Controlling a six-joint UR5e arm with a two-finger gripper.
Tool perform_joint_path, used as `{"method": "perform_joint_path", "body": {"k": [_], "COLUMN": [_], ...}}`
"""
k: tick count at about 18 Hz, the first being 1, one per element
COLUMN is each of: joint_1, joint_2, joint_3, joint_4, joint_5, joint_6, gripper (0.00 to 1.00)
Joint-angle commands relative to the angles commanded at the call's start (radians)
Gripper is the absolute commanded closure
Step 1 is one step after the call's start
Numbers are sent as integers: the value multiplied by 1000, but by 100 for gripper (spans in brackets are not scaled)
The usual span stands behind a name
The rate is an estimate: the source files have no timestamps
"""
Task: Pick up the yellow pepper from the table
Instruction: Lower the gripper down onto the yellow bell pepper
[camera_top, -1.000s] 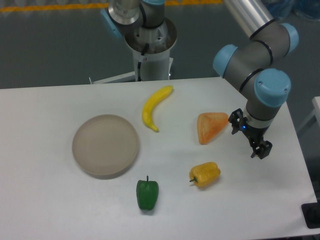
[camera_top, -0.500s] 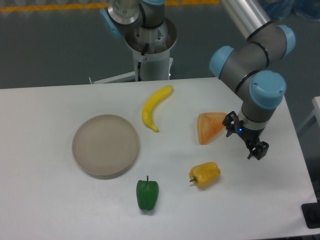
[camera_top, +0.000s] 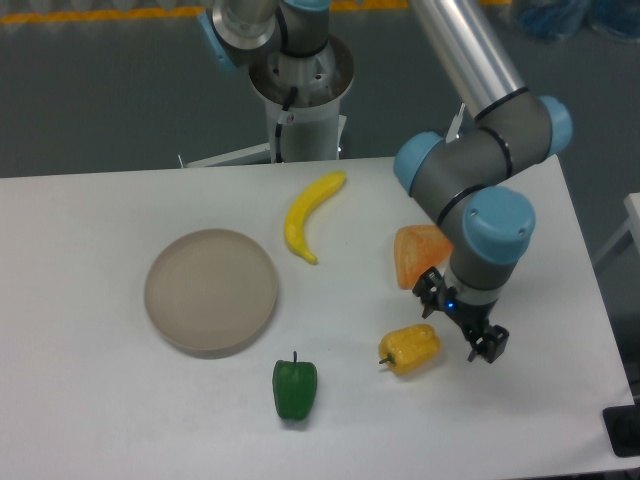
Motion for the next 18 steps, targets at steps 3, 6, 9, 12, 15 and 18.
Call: {"method": "perform_joint_path", "body": {"k": [3, 6, 9, 12, 15, 18], "joint_1": [-2, -3, -9, -14, -15, -14], "joint_2": [-1, -14, -21, -28, -40, -38], "joint_3": [-19, -15, -25, -40, -37, -29], "joint_4": [3, 3, 5, 5, 6, 5], "joint_5": [-6, -6, -6, -8, -8, -9], "joint_6": [3, 3, 5, 12, 15, 9], "gripper": [0, 0, 0, 0, 21, 53]}}
